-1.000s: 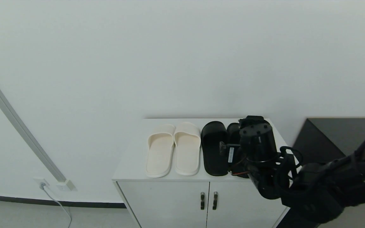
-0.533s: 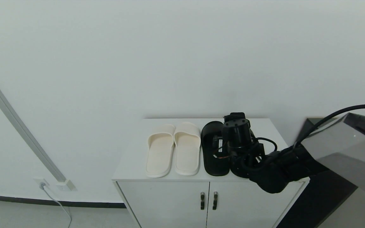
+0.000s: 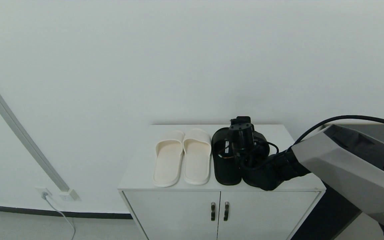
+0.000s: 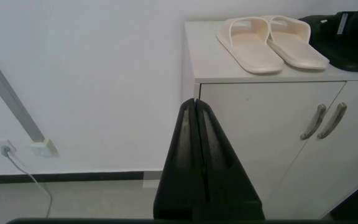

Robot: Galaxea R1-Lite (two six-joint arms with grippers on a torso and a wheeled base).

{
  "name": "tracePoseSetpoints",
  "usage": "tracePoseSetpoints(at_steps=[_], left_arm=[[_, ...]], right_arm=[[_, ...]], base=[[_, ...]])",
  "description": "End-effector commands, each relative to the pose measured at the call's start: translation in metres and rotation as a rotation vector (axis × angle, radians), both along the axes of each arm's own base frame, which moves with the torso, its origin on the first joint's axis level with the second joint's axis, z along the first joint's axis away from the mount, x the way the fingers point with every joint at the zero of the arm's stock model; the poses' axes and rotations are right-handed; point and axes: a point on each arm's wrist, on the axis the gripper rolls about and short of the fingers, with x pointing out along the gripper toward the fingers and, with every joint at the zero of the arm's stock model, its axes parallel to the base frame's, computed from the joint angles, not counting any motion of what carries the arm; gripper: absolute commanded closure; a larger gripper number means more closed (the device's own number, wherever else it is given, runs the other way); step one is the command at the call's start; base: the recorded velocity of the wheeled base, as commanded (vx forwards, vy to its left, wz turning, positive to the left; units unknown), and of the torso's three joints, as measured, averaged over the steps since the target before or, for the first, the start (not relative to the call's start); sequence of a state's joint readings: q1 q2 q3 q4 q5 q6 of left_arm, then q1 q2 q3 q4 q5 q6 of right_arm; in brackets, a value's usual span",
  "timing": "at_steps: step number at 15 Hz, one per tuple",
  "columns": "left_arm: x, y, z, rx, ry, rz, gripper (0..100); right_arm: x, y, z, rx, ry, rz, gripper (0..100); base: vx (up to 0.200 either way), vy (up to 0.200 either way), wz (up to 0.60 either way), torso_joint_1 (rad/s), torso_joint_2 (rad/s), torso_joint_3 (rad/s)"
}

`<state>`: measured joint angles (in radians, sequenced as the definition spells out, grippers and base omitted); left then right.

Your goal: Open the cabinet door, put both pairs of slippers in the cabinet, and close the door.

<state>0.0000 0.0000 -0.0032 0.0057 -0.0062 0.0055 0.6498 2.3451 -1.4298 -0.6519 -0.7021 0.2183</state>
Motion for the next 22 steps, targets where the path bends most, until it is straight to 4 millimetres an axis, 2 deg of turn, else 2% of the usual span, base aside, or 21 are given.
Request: tracePoseSetpoints(at_steps=[1, 3, 5, 8, 10, 13, 14, 16, 19, 22], left_arm=[[0.0, 0.0, 0.0, 0.001, 0.002, 0.0, 100], [0.0, 0.0, 0.0, -0.001, 0.002, 0.0, 100], [0.0, 0.0, 0.0, -0.001, 0.002, 0.0, 100], [0.0, 0.0, 0.0, -0.001, 0.002, 0.0, 100], [0.0, 0.0, 0.0, -0.001, 0.002, 0.0, 100], [0.0, 0.0, 0.0, -0.001, 0.002, 0.0, 100], [0.0, 0.0, 0.0, -0.001, -0.001, 0.002, 100], [0.0, 0.0, 0.0, -0.001, 0.001, 0.002, 100], [0.0, 0.0, 0.0, -0.001, 0.002, 0.002, 100], [0.0, 0.0, 0.0, -0.001, 0.002, 0.002, 100]], right_arm=[[0.005, 0.0, -0.007, -0.003, 0.005, -0.008, 100], [0.005, -0.001, -0.002, 0.002, -0.004, -0.015, 100], [0.001, -0.004, 0.011, 0.009, -0.024, -0.028, 100], [-0.021, -0.014, 0.03, -0.007, -0.022, -0.014, 100], [-0.061, -0.024, 0.053, -0.001, -0.01, 0.072, 100], [-0.146, -0.044, 0.07, 0.032, 0.062, 0.437, 100], [-0.164, -0.052, 0.071, 0.039, 0.079, 0.514, 100], [-0.188, -0.068, 0.078, 0.057, 0.084, 0.599, 100], [-0.195, -0.072, 0.081, 0.064, 0.083, 0.631, 100], [-0.2, -0.069, 0.076, 0.049, 0.097, 0.652, 100]], base=[[0.0, 0.0, 0.0, 0.0, 0.0, 0.0], [0.0, 0.0, 0.0, 0.0, 0.0, 0.0], [0.0, 0.0, 0.0, 0.0, 0.0, 0.0], [0.0, 0.0, 0.0, 0.0, 0.0, 0.0], [0.0, 0.0, 0.0, 0.0, 0.0, 0.0], [0.0, 0.0, 0.0, 0.0, 0.0, 0.0], [0.0, 0.0, 0.0, 0.0, 0.0, 0.0], [0.0, 0.0, 0.0, 0.0, 0.0, 0.0], [0.0, 0.0, 0.0, 0.0, 0.0, 0.0], [-0.2, 0.0, 0.0, 0.001, 0.01, -0.001]])
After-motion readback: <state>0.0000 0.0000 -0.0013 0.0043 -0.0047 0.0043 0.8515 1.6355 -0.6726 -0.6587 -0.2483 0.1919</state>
